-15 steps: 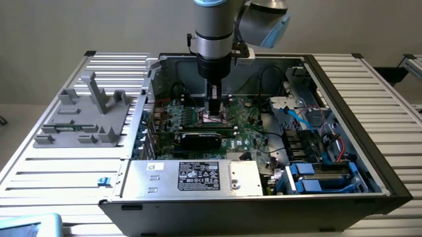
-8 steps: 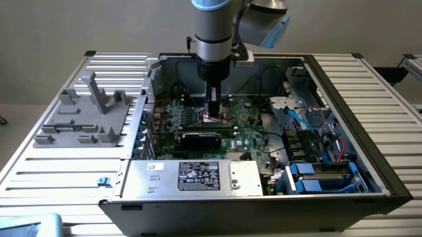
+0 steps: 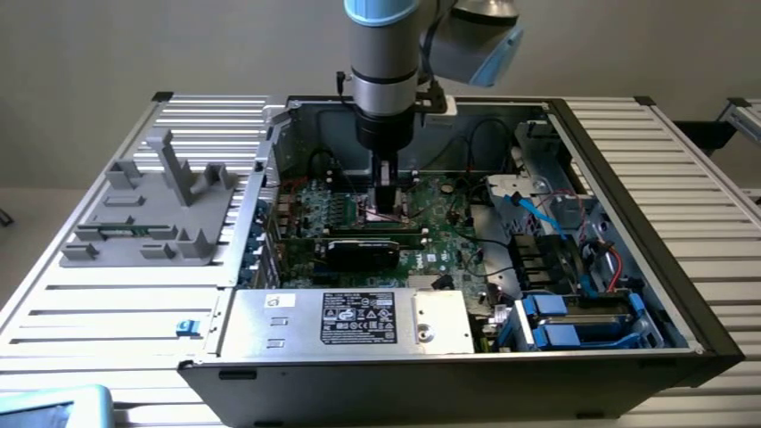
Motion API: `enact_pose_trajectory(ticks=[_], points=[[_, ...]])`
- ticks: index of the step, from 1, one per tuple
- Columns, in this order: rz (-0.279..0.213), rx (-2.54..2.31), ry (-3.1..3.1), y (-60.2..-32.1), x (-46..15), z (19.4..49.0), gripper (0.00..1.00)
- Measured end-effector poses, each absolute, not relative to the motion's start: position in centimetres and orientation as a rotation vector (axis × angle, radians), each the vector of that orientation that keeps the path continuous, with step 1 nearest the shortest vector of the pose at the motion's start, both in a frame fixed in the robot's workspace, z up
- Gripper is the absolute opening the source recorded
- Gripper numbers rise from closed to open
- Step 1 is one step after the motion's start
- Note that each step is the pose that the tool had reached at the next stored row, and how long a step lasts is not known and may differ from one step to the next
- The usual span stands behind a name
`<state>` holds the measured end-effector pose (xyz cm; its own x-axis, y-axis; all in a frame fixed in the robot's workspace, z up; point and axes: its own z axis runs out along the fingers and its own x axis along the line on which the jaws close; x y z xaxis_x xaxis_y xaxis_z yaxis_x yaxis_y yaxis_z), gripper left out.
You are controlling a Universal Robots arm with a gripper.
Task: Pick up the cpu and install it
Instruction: 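Place the cpu into insertion slot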
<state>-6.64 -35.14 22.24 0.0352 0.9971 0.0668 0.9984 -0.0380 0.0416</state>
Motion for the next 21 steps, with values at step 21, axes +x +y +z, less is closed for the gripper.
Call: enact_pose_trajectory(ticks=[21], points=[[-0.126, -2.249, -2.159, -35.1, -6.7, 20.9, 0.55]])
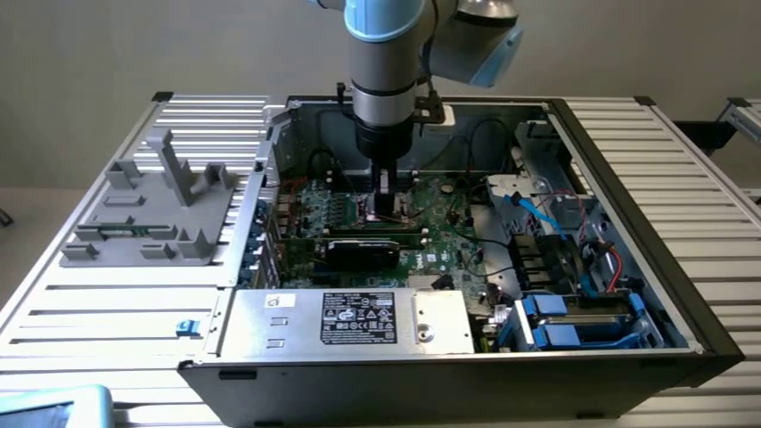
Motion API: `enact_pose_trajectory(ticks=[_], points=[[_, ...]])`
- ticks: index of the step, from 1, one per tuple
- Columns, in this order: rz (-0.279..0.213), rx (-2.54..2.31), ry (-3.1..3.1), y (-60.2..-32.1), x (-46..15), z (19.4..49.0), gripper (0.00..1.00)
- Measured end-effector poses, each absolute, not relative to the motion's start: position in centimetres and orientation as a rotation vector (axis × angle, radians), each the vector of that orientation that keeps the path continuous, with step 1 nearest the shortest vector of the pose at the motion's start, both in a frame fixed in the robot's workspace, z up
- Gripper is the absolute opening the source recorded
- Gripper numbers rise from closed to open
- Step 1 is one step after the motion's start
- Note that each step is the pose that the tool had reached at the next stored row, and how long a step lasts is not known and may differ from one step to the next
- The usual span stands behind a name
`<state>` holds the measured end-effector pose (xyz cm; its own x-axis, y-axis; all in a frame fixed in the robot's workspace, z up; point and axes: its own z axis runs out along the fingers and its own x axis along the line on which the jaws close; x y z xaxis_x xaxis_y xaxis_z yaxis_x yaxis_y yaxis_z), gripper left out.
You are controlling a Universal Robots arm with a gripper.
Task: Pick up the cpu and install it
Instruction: 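Place the cpu into insertion slot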
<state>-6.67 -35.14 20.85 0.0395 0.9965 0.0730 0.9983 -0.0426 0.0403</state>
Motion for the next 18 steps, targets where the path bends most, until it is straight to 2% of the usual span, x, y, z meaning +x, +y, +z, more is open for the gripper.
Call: enact_pose_trajectory(ticks=[18], points=[[-0.121, -2.21, -2.201, -35.02, -6.76, 20.73, 0.55]])
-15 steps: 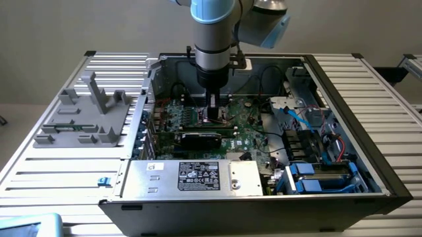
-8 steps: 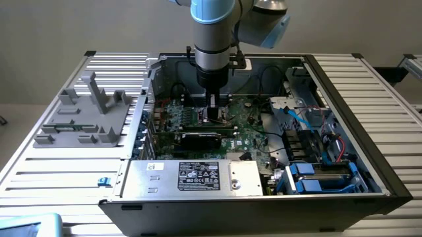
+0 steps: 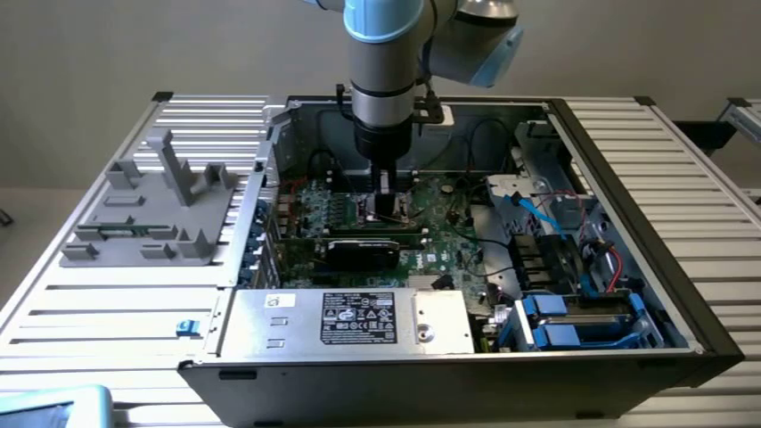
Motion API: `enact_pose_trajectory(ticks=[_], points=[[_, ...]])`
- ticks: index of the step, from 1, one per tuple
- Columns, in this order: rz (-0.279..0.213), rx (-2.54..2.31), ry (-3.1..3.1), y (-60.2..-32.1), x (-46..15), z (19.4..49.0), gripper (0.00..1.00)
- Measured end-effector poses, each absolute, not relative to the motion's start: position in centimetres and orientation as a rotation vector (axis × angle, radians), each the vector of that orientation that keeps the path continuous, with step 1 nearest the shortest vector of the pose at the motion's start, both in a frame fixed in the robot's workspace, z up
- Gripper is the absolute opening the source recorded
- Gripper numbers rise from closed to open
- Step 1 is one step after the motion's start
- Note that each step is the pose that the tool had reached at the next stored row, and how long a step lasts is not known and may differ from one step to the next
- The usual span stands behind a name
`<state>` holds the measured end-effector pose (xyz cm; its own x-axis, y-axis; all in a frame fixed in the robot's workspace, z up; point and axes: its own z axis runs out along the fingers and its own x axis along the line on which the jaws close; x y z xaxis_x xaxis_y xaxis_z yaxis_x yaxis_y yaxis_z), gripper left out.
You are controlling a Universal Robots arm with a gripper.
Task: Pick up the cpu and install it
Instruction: 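Place the cpu into insertion slot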
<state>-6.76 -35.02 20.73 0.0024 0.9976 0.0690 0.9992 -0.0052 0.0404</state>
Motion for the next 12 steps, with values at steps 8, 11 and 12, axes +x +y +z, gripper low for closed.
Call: enact_pose_trajectory(ticks=[8, 11, 12], points=[[-0.104, -2.206, -2.221, -34.82, -6.77, 20.7, 0.55], [-0.104, -2.205, -2.221, -34.78, -6.76, 20.62, 0.55], [-0.104, -2.205, -2.221, -34.77, -6.76, 20.58, 0.55]])
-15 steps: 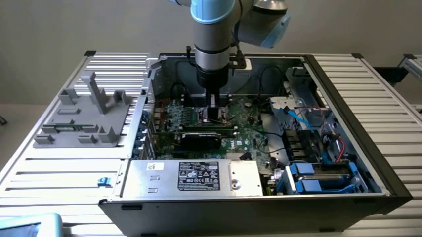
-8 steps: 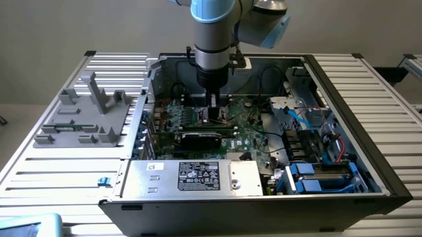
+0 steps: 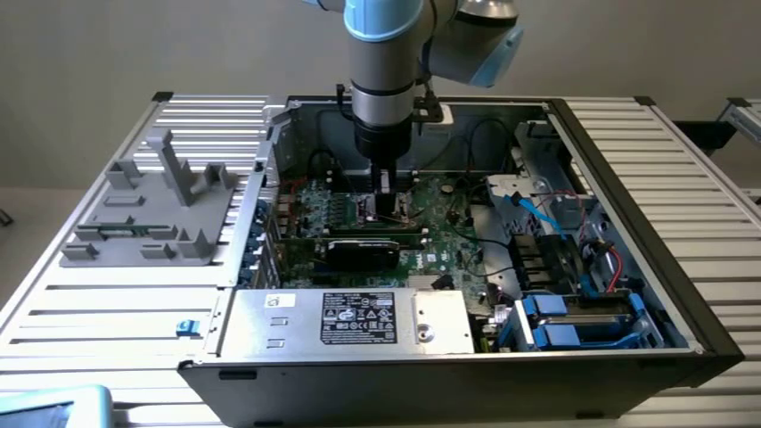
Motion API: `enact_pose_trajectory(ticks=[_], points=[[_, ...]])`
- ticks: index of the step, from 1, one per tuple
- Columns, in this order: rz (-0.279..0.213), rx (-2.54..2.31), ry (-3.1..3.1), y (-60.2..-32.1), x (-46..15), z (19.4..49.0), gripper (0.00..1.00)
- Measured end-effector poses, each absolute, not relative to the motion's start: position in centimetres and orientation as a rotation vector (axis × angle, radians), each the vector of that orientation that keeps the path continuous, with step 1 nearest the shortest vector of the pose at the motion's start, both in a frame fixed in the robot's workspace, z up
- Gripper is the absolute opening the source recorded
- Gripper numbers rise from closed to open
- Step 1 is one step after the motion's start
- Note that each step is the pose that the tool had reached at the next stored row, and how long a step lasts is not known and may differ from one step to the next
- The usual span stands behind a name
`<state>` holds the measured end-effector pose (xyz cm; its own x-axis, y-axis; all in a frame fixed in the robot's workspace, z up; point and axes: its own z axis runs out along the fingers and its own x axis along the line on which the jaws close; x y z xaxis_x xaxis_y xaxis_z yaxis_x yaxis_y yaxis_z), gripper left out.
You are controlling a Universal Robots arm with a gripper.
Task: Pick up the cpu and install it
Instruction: 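Place the cpu into insertion slot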
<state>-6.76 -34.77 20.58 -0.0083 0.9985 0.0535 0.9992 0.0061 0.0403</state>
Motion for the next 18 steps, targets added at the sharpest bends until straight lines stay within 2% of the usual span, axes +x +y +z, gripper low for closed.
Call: enact_pose_trajectory(ticks=[18], points=[[-0.105, -2.216, -2.211, -34.78, -6.77, 20.31, 0.55]])
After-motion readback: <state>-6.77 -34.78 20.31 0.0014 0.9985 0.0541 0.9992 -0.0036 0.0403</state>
